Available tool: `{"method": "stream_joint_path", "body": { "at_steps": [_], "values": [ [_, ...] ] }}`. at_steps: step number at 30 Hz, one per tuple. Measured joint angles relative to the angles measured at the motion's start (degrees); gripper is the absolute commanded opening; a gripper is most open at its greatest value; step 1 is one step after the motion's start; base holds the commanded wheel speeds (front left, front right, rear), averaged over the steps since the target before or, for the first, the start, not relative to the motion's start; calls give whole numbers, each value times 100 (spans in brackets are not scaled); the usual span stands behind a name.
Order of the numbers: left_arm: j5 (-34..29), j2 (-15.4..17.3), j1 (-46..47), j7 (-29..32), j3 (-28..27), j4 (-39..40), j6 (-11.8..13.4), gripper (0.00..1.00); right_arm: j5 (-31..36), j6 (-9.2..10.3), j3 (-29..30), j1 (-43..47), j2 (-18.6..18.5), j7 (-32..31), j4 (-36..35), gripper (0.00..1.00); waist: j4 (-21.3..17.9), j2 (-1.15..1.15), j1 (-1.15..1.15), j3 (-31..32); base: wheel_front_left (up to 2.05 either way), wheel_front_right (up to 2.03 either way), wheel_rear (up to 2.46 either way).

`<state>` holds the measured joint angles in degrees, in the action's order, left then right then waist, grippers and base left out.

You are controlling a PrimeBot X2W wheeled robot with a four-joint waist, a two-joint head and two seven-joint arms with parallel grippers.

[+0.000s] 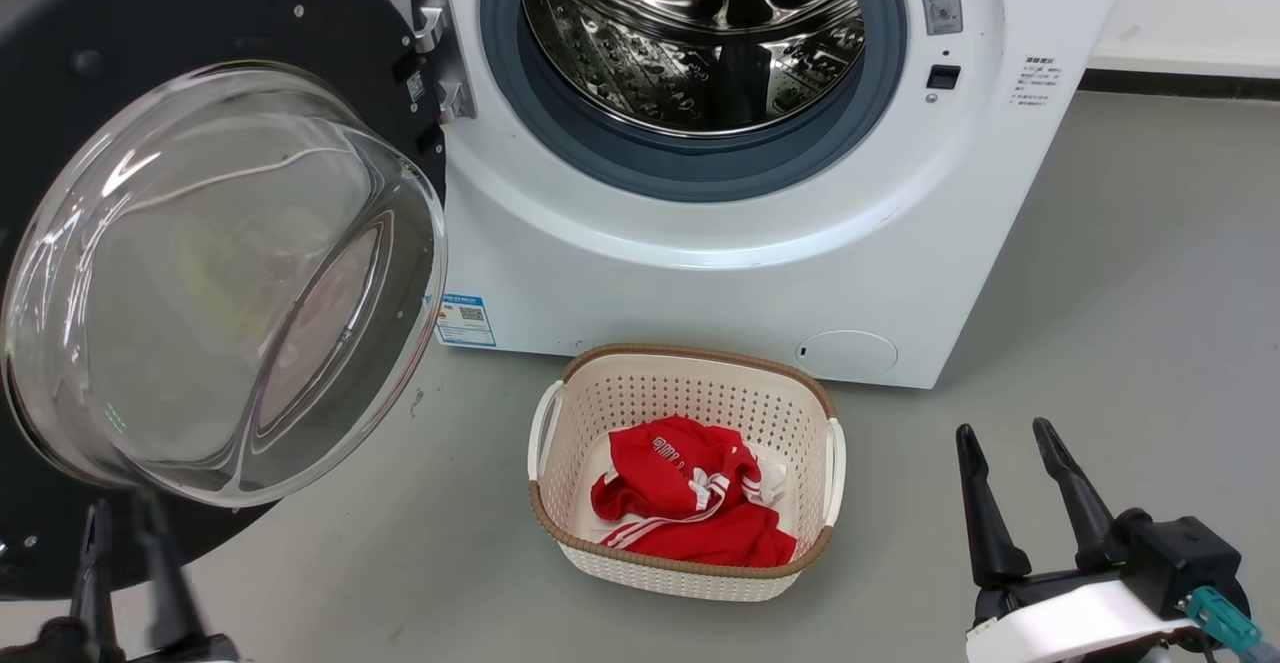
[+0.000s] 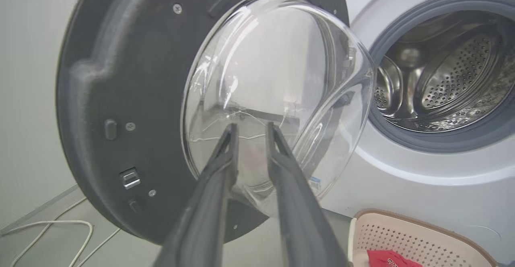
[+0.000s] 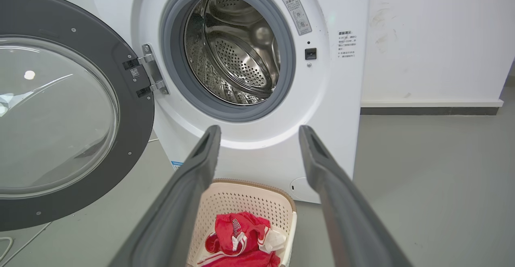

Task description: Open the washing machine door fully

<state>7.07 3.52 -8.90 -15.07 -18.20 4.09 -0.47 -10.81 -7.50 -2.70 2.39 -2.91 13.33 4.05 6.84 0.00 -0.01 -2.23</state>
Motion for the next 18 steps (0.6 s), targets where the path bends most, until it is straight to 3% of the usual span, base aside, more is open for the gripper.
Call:
{"method": "stream_joint_path", "body": {
  "at_steps": [8,18],
  "values": [
    [-143,-58,-55,0,705,63,183,100,74,0,-51,1,1,-25,-2,100,-134,0,0,73,0,0,0],
    [-568,-60,353,0,1318,-127,51,100,450,0,76,7,1,-110,-146,100,-427,0,0,164,0,0,0]
  ]
}}
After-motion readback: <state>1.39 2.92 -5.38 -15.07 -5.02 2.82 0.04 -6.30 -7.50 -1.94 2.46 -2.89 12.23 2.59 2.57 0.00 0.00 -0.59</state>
